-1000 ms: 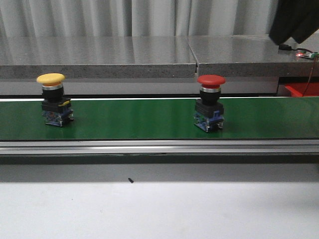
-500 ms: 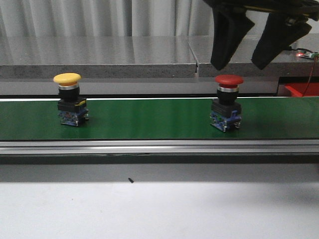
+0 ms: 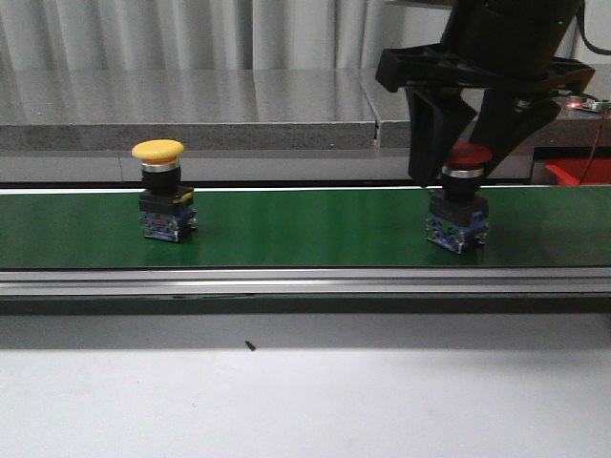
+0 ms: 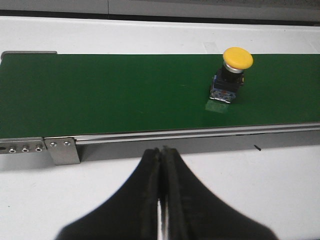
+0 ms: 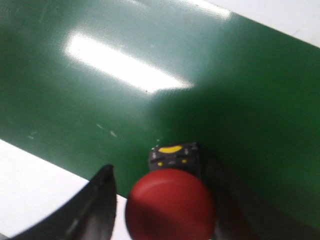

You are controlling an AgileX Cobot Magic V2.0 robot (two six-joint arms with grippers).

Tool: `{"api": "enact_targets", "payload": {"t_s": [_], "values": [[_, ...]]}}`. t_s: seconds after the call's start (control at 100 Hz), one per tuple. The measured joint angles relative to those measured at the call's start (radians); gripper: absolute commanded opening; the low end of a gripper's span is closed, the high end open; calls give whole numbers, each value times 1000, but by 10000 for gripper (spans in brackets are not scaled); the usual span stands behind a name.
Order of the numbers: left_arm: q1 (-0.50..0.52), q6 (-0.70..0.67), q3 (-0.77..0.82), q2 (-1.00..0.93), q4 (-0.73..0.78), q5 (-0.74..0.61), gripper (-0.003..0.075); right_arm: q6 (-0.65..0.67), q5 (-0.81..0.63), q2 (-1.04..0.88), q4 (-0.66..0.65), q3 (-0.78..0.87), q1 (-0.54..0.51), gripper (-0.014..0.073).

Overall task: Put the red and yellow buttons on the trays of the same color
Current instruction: 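Grasp the red button on the belt with the right gripper, then carry the red button to the red tray and release it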

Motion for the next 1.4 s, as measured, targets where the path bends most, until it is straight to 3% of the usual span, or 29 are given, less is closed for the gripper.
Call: {"api": "enact_targets", "payload": {"t_s": [0.08, 0.37, 0.69, 1.0, 1.19, 1.4], "values": [[0, 0, 0, 0, 0, 0, -19, 0, -2, 0, -6, 0, -3, 242], [0, 0, 0, 0, 0, 0, -19, 17, -6, -42, -21, 0, -48, 243], [0, 0, 0, -2, 0, 0, -18, 28, 16, -194, -56, 0, -327, 243], [0, 0, 0, -2, 0, 0, -19, 28, 66, -206, -52, -61, -628, 243], [0, 0, 0, -2, 0, 0, -19, 18, 90, -149, -25, -142, -728, 243], [0, 0, 0, -2, 0, 0, -19, 1, 94, -23, -10, -258, -752, 243]]}}
